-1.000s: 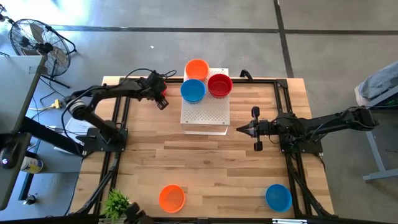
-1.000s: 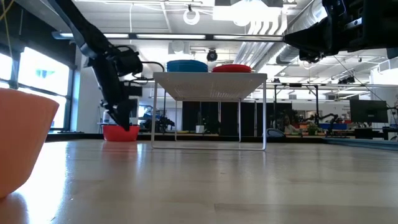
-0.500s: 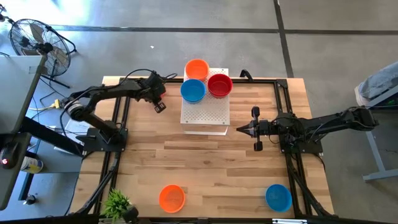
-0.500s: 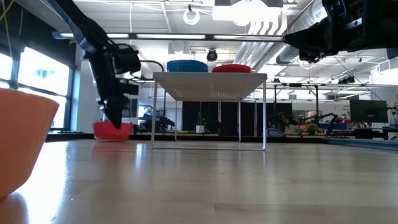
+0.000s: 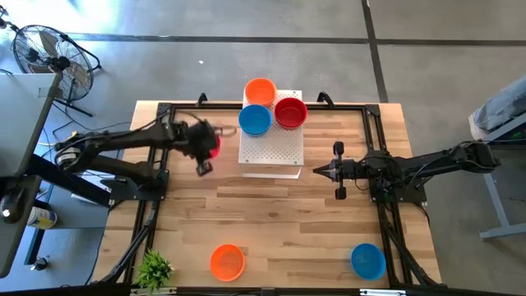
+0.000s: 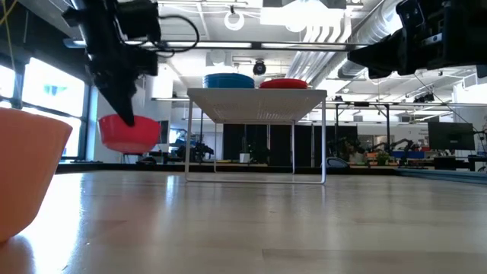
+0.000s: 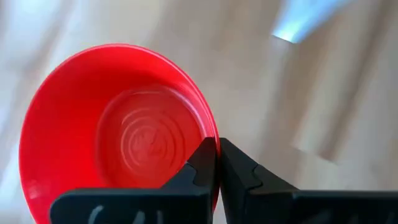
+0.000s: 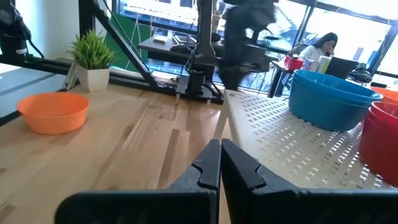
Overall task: Pick & Place Mini bowls
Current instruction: Stack the red bowl on top of the red bowls on the shelf
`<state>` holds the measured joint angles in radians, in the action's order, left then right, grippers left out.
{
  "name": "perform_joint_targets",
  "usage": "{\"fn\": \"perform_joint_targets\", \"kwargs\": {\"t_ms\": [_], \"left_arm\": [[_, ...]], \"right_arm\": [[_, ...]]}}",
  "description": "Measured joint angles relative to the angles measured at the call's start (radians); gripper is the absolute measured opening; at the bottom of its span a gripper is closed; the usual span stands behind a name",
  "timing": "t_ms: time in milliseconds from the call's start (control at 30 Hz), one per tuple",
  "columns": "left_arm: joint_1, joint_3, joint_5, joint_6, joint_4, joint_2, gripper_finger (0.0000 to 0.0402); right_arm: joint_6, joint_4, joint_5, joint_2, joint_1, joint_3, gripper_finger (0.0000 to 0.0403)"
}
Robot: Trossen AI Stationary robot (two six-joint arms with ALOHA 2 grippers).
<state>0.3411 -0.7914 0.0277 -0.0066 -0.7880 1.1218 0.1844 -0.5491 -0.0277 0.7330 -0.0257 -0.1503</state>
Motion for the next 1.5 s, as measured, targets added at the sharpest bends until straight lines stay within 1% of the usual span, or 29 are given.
{"fn": "perform_joint_targets", "kwargs": {"t_ms": [133,233,333,400,533,667,767,933,1067,1200,1400,1500], "left_arm": [[-0.201,0.000,-0.024,-0.065,-0.043,-0.008,0.0002],[-0.348,0.000,-0.057,-0.116,-0.024,-0.007,0.0002],[-0.479,0.001,-0.067,-0.167,0.092,0.018,0.0002],[-0.549,0.001,-0.067,-0.194,0.184,0.040,0.0001],[-0.640,0.001,-0.047,-0.219,0.378,0.113,0.0001],[-0.664,0.001,0.005,-0.182,0.553,0.212,0.0001],[-0.662,0.002,0.019,-0.131,0.696,0.293,0.0001],[-0.662,-0.004,0.103,-0.038,0.907,0.411,0.0001],[-0.662,-0.066,0.140,-0.024,0.918,0.499,0.0001],[-0.662,-0.123,0.140,-0.001,0.892,0.571,0.0001],[-0.648,-0.192,0.096,0.010,0.885,0.676,0.0001],[-0.641,-0.217,0.079,0.038,0.884,0.697,0.0011]], "right_arm": [[0.000,-0.002,0.000,0.000,0.000,0.001,0.0002],[0.000,-0.002,0.000,0.000,0.000,0.001,0.0001],[-0.001,-0.002,0.000,0.000,0.000,0.001,0.0002],[-0.001,-0.002,0.001,0.000,0.000,0.001,0.0001],[-0.002,-0.002,0.001,0.000,0.000,0.001,0.0001],[-0.004,-0.009,0.001,0.000,0.000,0.001,0.0001],[-0.016,-0.011,0.006,0.000,0.000,0.001,0.0001],[-0.024,-0.017,0.006,0.000,0.000,0.002,0.0001],[-0.030,-0.017,0.006,0.000,0.000,0.002,0.0002],[-0.030,-0.017,0.006,0.000,0.000,0.002,0.0001],[-0.051,-0.017,0.011,0.000,0.000,0.002,0.0001],[-0.051,-0.016,0.011,0.000,0.000,0.002,0.0002]]}}
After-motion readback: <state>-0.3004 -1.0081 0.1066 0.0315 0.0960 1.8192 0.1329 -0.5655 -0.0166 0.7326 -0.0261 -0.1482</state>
